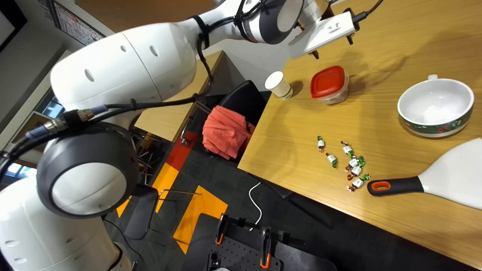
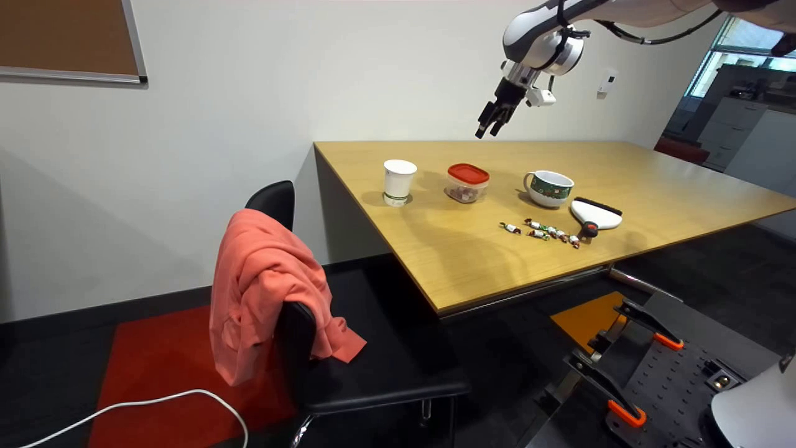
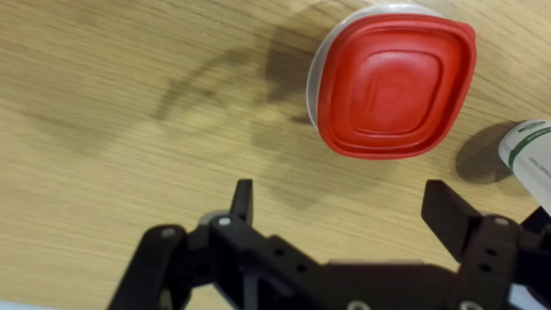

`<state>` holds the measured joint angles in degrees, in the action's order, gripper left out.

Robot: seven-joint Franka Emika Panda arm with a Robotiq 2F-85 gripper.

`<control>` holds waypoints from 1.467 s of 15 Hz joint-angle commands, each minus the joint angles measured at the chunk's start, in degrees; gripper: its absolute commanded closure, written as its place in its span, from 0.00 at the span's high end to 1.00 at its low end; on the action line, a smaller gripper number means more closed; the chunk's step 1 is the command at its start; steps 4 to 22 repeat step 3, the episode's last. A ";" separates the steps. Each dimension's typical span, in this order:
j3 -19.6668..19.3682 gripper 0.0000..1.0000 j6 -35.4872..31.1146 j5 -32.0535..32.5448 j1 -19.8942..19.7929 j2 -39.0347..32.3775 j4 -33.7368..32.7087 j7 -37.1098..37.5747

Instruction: Put the red lid on top of the clear bowl

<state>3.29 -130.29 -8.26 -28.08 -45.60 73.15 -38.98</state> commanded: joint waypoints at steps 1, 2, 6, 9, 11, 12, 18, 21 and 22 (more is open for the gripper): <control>-0.77 1.00 2.48 0.85 0.61 6.44 5.15 1.45; -0.70 1.00 2.79 0.80 0.57 7.08 5.48 1.33; -0.97 1.00 3.01 1.12 0.87 7.65 5.89 1.93; -0.97 1.00 3.01 1.12 0.87 7.65 5.89 1.93; -0.97 1.00 3.01 1.12 0.87 7.65 5.89 1.93; -0.97 1.00 3.01 1.12 0.87 7.65 5.89 1.93; -0.97 1.00 3.01 1.12 0.87 7.65 5.89 1.93; -0.97 1.00 3.01 1.12 0.87 7.65 5.89 1.93; -0.97 1.00 3.01 1.12 0.87 7.65 5.89 1.93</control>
